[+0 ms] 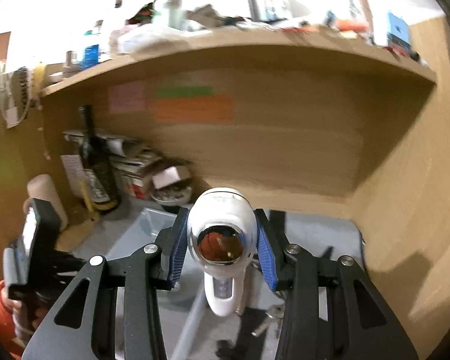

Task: Organize rigid objects
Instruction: 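Carry the white device into the box and open the right tool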

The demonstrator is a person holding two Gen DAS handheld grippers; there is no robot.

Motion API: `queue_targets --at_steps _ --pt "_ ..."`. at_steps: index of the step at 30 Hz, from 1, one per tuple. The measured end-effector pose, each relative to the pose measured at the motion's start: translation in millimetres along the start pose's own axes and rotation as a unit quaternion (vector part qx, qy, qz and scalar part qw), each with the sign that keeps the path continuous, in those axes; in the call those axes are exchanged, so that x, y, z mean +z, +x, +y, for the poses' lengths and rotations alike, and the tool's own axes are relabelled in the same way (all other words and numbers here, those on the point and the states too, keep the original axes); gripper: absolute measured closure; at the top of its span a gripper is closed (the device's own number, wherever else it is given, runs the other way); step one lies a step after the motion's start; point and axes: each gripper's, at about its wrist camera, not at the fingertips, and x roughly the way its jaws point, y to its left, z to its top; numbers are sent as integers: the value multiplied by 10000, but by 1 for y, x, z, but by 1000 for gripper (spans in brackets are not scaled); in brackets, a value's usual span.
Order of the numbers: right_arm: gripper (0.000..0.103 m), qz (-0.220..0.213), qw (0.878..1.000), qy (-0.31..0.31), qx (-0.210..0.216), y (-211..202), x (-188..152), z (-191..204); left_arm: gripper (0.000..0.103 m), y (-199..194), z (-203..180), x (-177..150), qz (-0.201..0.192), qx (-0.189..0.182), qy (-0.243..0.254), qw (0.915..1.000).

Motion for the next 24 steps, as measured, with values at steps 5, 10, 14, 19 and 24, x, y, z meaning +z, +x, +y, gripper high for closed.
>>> queue_targets --at_steps 5,10,14,19,24 --pt "64 -18 9994 -219 278 5 3 22 88 1 -1 1 -6 -10 -5 10000" --pt "64 227 9980 -279 521 22 -4 37 88 1 0 1 -9 -27 -5 10000" --pt "64 620 9960 -290 583 43 -14 42 88 1 0 1 -18 -39 -1 10000" --pt "64 1143 9920 -330 430 77 -28 43 88 1 1 0 -31 -70 -12 10000" --pt "64 1394 9889 -328 396 96 -33 39 88 1 2 -1 -43 -89 8 10000"
